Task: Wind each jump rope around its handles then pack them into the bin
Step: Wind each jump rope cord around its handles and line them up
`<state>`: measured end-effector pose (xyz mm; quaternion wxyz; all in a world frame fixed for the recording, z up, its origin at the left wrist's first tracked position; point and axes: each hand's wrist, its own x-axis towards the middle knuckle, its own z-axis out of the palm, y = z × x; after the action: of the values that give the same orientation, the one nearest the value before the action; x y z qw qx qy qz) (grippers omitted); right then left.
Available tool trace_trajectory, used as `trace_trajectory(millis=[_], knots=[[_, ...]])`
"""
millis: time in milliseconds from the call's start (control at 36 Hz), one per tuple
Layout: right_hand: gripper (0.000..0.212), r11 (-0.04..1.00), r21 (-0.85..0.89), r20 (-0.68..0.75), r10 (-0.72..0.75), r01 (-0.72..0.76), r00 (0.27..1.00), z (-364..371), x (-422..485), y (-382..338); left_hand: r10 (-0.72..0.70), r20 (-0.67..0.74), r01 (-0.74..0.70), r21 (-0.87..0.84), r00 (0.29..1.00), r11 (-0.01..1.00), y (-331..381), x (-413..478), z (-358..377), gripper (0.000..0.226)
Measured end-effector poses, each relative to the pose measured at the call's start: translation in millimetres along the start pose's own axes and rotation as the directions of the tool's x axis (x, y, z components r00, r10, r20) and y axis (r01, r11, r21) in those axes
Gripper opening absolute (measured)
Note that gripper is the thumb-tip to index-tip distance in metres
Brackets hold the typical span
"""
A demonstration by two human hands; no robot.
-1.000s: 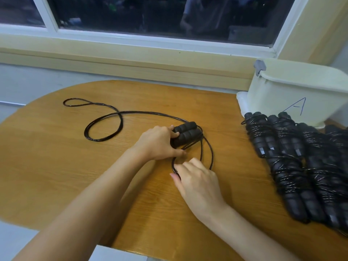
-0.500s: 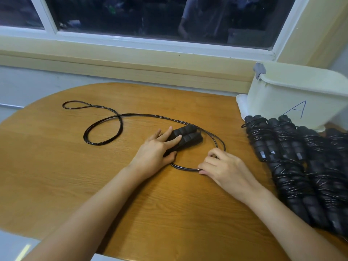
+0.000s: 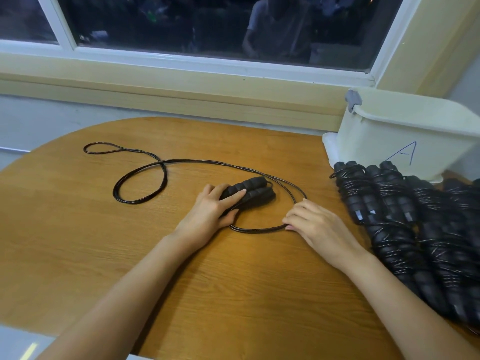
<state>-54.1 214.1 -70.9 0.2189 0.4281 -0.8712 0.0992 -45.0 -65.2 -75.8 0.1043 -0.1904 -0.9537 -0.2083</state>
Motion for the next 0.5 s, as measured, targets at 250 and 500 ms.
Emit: trace_trajectory(millis=[250, 500], knots=[[0.031, 0.945, 0.233, 0.209, 0.182, -0.23, 0.961, -1, 9, 22, 0.122, -0.098, -0.123, -0.007, 0.988, 0.992, 4, -17, -33, 0.05], [0.015, 0.873, 0.202, 0.299, 0.377, -0.445, 0.876, -32, 64, 25, 0.524, -0.028, -0.494, 0.294, 0.851, 0.818, 47, -46, -68, 0.048]])
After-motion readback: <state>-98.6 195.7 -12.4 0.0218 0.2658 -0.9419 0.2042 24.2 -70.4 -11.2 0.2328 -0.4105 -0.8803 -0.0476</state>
